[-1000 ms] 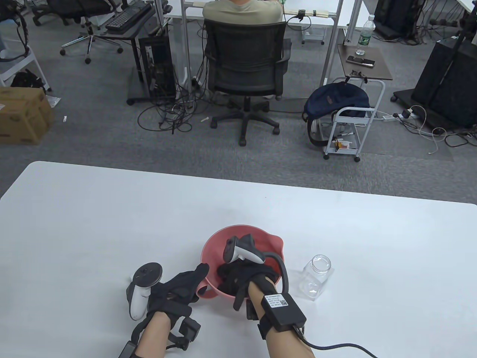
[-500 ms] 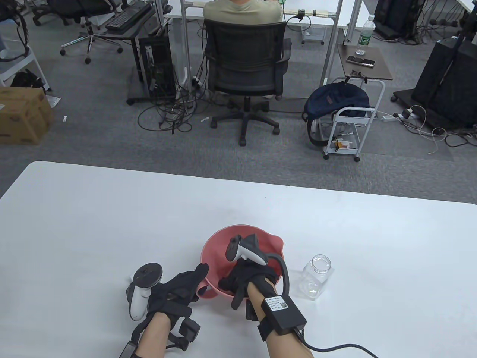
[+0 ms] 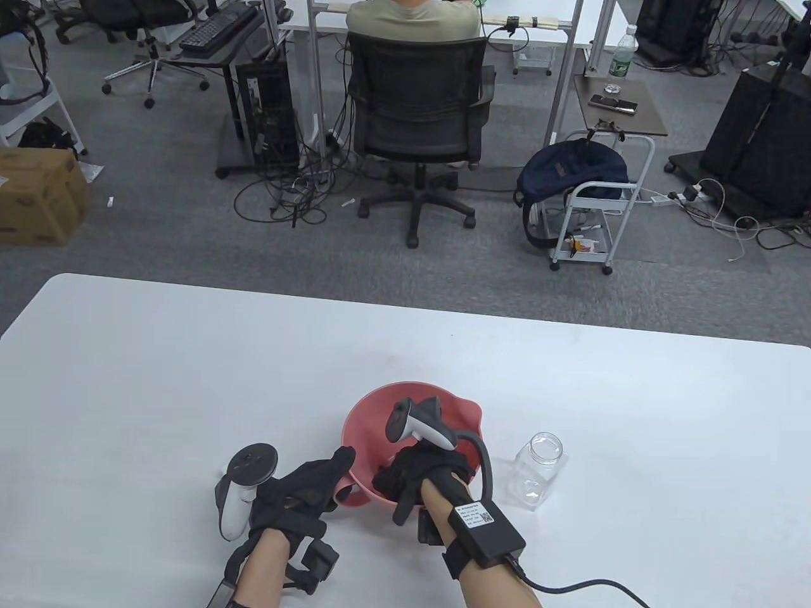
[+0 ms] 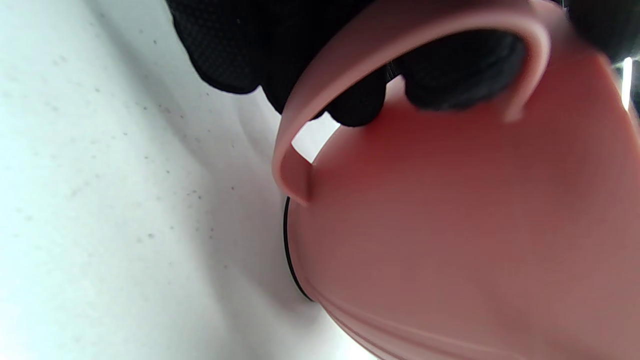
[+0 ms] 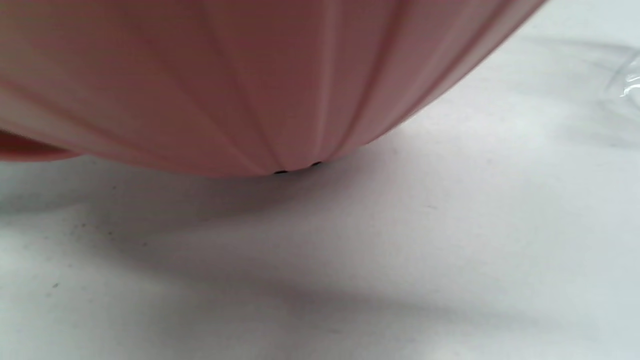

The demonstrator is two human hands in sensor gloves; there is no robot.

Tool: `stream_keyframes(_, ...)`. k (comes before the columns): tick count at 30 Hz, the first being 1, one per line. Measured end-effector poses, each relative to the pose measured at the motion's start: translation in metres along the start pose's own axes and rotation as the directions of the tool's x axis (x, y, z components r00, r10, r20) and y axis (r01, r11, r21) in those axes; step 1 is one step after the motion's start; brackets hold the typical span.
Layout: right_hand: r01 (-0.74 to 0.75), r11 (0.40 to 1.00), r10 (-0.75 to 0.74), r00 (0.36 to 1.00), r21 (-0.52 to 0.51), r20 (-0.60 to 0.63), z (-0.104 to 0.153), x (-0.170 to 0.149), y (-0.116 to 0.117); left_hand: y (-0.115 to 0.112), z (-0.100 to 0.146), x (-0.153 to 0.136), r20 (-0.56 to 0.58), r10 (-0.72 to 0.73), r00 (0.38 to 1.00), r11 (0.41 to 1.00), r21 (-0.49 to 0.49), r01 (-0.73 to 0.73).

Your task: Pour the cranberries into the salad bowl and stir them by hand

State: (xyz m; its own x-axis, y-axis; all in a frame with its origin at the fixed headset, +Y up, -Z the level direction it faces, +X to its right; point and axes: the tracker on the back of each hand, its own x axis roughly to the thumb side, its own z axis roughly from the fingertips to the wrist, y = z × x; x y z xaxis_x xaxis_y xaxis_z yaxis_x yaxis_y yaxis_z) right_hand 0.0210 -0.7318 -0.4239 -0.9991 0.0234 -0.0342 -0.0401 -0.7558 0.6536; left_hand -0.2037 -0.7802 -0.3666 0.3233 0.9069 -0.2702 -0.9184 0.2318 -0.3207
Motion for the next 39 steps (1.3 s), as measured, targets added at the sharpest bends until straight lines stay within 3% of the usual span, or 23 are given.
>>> stream_keyframes(8, -0.068, 0.997, 0.068, 0.998, 0.049, -0.004, -0.0010, 0.0029, 0.0024, 0.0015, -0.0004, 0.0006, 0.003, -0.017, 1.000, 1.000, 0.004, 0.017)
stream_keyframes(39, -0.058, 0.996, 0.056, 0.998, 0.070, 0.032, -0.0029, 0.0026, 0.0023, -0.0017, -0.0013, -0.0030, 0.001, -0.002, 1.000, 1.000, 0.006, 0.002)
